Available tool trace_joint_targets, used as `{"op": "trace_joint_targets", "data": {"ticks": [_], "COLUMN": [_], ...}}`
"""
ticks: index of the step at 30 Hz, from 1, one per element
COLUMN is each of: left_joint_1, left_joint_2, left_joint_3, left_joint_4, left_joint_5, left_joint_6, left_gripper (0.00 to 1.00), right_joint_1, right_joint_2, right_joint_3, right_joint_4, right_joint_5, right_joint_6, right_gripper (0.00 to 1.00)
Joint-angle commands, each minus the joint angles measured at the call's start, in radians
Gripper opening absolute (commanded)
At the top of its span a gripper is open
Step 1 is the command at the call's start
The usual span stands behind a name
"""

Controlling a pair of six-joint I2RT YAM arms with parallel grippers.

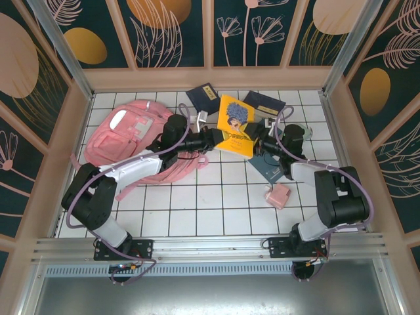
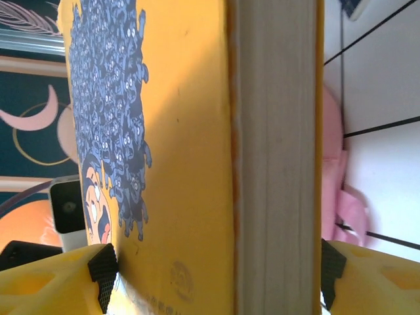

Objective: Pack books, pencil case, and school supplies into a backpack

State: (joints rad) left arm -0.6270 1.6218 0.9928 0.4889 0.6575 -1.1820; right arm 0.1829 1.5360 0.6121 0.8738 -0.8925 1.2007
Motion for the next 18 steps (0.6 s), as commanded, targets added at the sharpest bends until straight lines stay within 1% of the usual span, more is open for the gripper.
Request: {"op": "trace_joint_targets", "data": {"ticks": [1, 3, 4, 6, 7, 11, 12, 13, 14, 15, 16, 18], "left_joint_1": [0.006, 0.008, 0.009, 0.013, 0.015, 0.030, 0.030, 0.033, 0.035, 0.040, 0.043, 0.054], "left_joint_2": [-0.042, -0.036, -0.033, -0.030, -0.028, -0.027, -0.027, -0.027, -0.026, -0.025, -0.025, -0.024], "left_joint_3": [0.015, 0.015, 0.012, 0.004, -0.001, -0.016, -0.014, -0.011, -0.005, 0.005, 0.018, 0.044], "left_joint_4": [0.173, 0.164, 0.159, 0.148, 0.137, 0.117, 0.103, 0.079, 0.047, -0.007, -0.066, -0.198], "left_joint_5": [0.053, 0.062, 0.064, 0.065, 0.063, 0.066, 0.066, 0.065, 0.062, 0.047, 0.026, -0.010], "left_joint_6": [-0.022, -0.015, -0.015, -0.010, -0.005, 0.010, 0.018, 0.033, 0.051, 0.078, 0.107, 0.181], "left_gripper": [0.00, 0.00, 0.00, 0.00, 0.00, 0.00, 0.00, 0.00, 0.06, 0.23, 0.35, 0.44], "right_joint_1": [-0.003, -0.002, -0.004, -0.012, -0.017, -0.046, -0.048, -0.049, -0.049, -0.048, -0.049, -0.047], "right_joint_2": [0.023, 0.020, 0.014, 0.000, -0.006, -0.027, -0.032, -0.040, -0.048, -0.059, -0.071, -0.097], "right_joint_3": [-0.017, -0.018, -0.019, -0.020, -0.020, -0.035, -0.035, -0.035, -0.033, -0.030, -0.026, -0.015], "right_joint_4": [0.209, 0.233, 0.234, 0.221, 0.210, 0.173, 0.165, 0.145, 0.114, 0.077, 0.040, -0.049], "right_joint_5": [-0.059, -0.060, -0.059, -0.058, -0.059, -0.064, -0.066, -0.066, -0.063, -0.057, -0.049, -0.029], "right_joint_6": [0.114, 0.130, 0.131, 0.118, 0.110, 0.089, 0.084, 0.070, 0.050, 0.027, 0.002, -0.055], "right_gripper": [0.80, 0.76, 0.70, 0.52, 0.45, 0.04, 0.00, 0.00, 0.00, 0.00, 0.00, 0.00]}}
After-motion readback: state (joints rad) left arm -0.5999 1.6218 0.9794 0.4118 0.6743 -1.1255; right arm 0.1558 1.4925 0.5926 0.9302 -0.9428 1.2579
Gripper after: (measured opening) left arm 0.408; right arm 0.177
